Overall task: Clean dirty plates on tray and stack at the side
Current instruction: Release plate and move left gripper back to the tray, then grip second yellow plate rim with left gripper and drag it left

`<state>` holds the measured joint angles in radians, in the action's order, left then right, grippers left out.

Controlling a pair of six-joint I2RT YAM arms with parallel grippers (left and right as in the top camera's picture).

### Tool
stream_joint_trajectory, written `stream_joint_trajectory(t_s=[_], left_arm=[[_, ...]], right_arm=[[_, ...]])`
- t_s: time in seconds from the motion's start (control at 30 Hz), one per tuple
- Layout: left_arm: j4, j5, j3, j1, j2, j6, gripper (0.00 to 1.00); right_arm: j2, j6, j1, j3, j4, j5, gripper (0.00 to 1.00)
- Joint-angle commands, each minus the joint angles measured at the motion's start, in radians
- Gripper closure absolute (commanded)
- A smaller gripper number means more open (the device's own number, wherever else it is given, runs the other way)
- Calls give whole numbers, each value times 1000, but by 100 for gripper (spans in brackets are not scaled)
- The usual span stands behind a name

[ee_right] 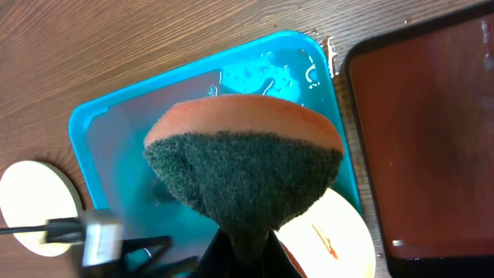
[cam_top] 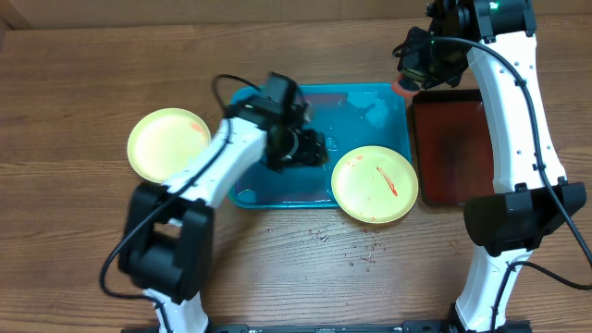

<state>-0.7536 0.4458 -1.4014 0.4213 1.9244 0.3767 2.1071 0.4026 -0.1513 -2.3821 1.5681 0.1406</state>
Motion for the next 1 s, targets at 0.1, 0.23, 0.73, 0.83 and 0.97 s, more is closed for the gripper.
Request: stream_joint_trajectory(t_s=[0.1,0.23,0.73,0.83,0.97], left_arm=[[37,45,-8,93,115,80,36],[37,66,-8,95,138,103,42],[63,60,-8,97,149,103,88],[63,61,-8,97,149,103,96],[74,69,-8,94,149,103,96]], right_arm=[[-10,-11,-2,-6,3,-8,96],[-10,-12,-2,-6,10,-8,96],[-10,-14,-2,-6,5,-8,96],[-10,-15,-2,-6,9,-8,96],[-10,-19,-2,-6,13,-8,96]])
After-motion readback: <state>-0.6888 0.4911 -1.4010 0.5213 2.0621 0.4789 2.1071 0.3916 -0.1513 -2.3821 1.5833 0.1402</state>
